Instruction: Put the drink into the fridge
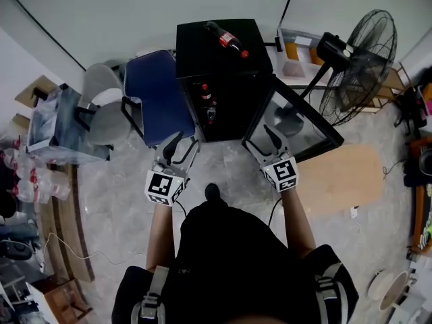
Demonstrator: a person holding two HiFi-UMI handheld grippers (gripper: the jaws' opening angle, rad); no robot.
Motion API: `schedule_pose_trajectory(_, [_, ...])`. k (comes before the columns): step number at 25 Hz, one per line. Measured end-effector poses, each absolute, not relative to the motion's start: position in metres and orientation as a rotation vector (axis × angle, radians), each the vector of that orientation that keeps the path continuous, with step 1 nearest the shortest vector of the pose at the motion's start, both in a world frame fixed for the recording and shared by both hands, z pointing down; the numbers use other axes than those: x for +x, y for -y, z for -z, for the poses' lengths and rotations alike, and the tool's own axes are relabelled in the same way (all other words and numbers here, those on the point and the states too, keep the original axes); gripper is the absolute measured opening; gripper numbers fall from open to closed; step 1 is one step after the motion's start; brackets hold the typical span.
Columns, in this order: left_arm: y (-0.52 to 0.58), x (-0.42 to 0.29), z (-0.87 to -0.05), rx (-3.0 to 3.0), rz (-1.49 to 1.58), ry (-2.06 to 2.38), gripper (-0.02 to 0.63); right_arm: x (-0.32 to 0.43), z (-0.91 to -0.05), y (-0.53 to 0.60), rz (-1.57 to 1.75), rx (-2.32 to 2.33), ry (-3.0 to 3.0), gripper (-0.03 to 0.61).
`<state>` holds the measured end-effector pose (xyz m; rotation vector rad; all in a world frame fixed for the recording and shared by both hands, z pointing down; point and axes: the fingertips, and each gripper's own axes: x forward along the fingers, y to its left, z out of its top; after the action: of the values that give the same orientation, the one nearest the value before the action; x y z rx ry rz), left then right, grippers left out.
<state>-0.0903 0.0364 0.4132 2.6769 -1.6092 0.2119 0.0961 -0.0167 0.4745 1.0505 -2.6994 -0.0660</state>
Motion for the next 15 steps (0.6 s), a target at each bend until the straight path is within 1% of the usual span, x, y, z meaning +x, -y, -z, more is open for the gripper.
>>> schedule_pose_trajectory(15, [0.009, -0.142, -0.424, 2.719, -0.197, 1.500, 0.193, 0.057, -0.481, 0.053, 0.040, 1.187, 2.631, 0.302])
